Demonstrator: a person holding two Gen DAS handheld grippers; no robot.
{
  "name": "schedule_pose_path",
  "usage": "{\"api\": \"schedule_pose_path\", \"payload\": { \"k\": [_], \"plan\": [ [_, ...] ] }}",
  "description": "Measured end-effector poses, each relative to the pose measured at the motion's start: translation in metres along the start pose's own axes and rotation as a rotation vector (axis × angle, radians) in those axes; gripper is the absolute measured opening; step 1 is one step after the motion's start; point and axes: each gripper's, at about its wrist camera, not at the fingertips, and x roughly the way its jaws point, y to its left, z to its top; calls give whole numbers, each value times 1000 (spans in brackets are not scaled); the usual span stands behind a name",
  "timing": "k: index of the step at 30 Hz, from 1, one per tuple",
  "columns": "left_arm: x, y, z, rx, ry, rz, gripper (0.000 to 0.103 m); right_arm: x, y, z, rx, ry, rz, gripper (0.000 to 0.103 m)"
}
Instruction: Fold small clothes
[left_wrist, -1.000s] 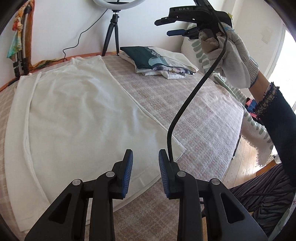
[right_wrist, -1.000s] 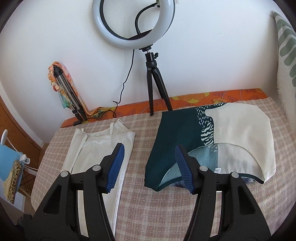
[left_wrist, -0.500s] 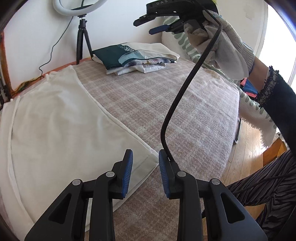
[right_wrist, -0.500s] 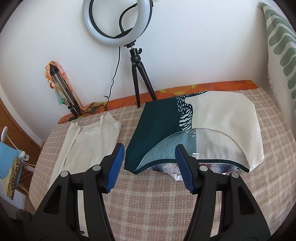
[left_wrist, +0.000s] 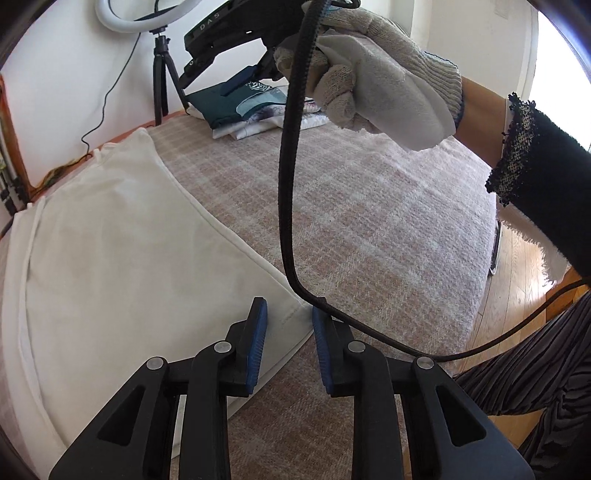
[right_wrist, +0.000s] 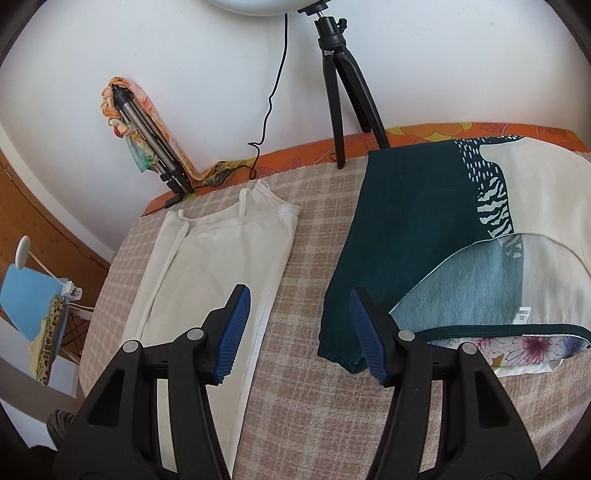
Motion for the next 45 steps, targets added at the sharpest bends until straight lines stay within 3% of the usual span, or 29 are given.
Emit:
{"api": "schedule_pose_path", "payload": {
  "k": [5,12,14,17,23,26,28,29,32,38,45],
  "plan": [
    [2,-12,0,61,18,37,28,14,10,1,-18,17,12,60],
    [4,-20,0,92,9,64,30,33,7,1,0,48,14,60],
    [4,-16,0,66,1,33,14,42,6,3,16,59,23,60],
    [3,-4,2,-8,-6,9,8,56,11,6,23,76,43,54],
    [-15,17,-3,-178,-75,-17,7,86,21,17,30,101,47,48],
    [-22,28,-7,-250,-115,-14,7,105,28,22,7,121,-21,46],
    [-27,33,-11,-281,-135,-9,7,119,27,23,12,143,-58,39],
    [-29,36,-12,-298,-143,-9,7,126,26,22,16,152,-69,28],
    [-36,43,-17,-334,-165,-5,7,131,30,26,18,137,-80,8],
    [-47,59,-31,-417,-205,-4,7,127,52,39,8,84,-100,5],
    [-61,77,-47,-488,-240,14,7,124,107,42,-66,48,-82,4]
  ]
}}
